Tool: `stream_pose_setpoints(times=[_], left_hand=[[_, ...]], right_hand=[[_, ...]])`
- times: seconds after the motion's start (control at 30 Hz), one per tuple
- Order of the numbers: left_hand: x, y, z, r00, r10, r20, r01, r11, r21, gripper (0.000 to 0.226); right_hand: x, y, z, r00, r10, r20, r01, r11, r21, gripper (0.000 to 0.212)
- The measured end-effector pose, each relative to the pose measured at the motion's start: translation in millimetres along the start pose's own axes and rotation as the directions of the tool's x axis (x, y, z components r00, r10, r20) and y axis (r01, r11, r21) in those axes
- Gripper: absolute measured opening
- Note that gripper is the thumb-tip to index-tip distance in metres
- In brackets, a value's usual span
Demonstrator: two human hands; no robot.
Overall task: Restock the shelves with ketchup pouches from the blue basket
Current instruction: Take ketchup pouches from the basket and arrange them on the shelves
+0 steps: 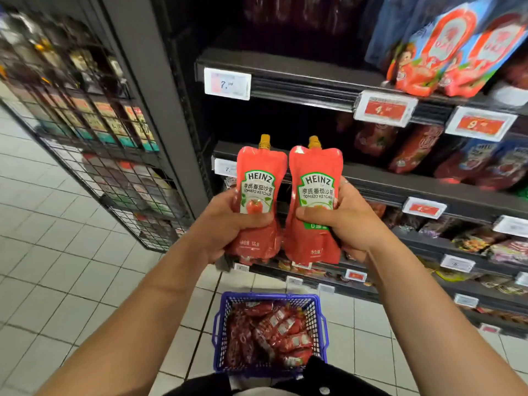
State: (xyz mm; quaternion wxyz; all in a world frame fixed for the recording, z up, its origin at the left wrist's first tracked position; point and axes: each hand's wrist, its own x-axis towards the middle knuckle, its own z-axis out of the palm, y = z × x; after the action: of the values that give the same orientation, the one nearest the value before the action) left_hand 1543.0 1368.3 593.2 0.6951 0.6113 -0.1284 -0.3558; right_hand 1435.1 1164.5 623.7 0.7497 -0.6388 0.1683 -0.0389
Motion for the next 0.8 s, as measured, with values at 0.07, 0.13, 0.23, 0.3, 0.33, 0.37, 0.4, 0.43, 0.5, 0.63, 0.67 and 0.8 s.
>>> stream_pose_setpoints(times=[0.07, 0.13, 0.23, 0.3, 0.33, 0.37, 0.4, 0.43, 0.5, 0.63, 0.67, 0.8], left_hand=[[3.5, 10.9, 7.3, 0.997, 0.070, -0.027, -0.068, 0.995, 0.080, 0.049], [7.2, 22.2, 14.0, 0.988, 0.145, -0.047, -0.137, 0.982, 0.132, 0.046], [16.8, 42.1, 24.0, 0.966, 0.253, -0.058, -0.239, 0.955, 0.176, 0.044], [26.1, 55.4, 30.3, 0.952, 0.293, -0.084, -0.281, 0.951, 0.129, 0.044], [30.9, 61.5, 32.8, 0.949, 0.299, -0.099, -0.290, 0.952, 0.097, 0.044], [35.8, 67.1, 33.9, 0.947, 0.302, -0.111, -0.294, 0.953, 0.077, 0.044], [39.7, 72.3, 33.9, 0.945, 0.305, -0.117, -0.298, 0.952, 0.073, 0.044], [43.2, 77.3, 32.6, 0.944, 0.310, -0.115, -0.302, 0.950, 0.080, 0.044], [49.4, 87.6, 27.7, 0.942, 0.324, -0.093, -0.313, 0.943, 0.109, 0.044], [71.4, 104.8, 10.0, 0.925, 0.376, -0.045, -0.364, 0.916, 0.171, 0.047], [79.0, 108.3, 4.9, 0.919, 0.393, -0.035, -0.381, 0.906, 0.183, 0.049], [106.5, 132.7, -13.6, 0.903, 0.427, 0.042, -0.425, 0.878, 0.222, 0.051]], right_hand=[[2.7, -11.0, -4.9, 0.998, -0.065, 0.005, 0.065, 0.998, -0.019, 0.059], [7.1, -21.7, -12.7, 0.992, -0.122, 0.031, 0.122, 0.993, -0.002, 0.059], [18.2, -40.2, -24.6, 0.978, -0.199, 0.060, 0.201, 0.980, -0.017, 0.064], [29.2, -53.4, -30.8, 0.969, -0.235, 0.075, 0.236, 0.972, -0.008, 0.061], [34.1, -60.0, -33.4, 0.966, -0.243, 0.084, 0.244, 0.970, -0.001, 0.058], [38.8, -66.4, -35.9, 0.963, -0.250, 0.099, 0.251, 0.968, -0.004, 0.055], [42.8, -71.8, -38.0, 0.960, -0.253, 0.119, 0.257, 0.966, -0.021, 0.052], [46.4, -76.2, -39.8, 0.958, -0.253, 0.138, 0.261, 0.964, -0.046, 0.049], [52.8, -82.3, -41.9, 0.958, -0.249, 0.140, 0.263, 0.960, -0.094, 0.043], [66.1, -89.4, -38.0, 0.963, -0.266, 0.042, 0.269, 0.955, -0.125, 0.033], [69.6, -90.8, -35.0, 0.961, -0.276, 0.019, 0.276, 0.955, -0.110, 0.029], [81.0, -101.4, -17.6, 0.946, -0.313, -0.086, 0.309, 0.949, -0.062, 0.017]])
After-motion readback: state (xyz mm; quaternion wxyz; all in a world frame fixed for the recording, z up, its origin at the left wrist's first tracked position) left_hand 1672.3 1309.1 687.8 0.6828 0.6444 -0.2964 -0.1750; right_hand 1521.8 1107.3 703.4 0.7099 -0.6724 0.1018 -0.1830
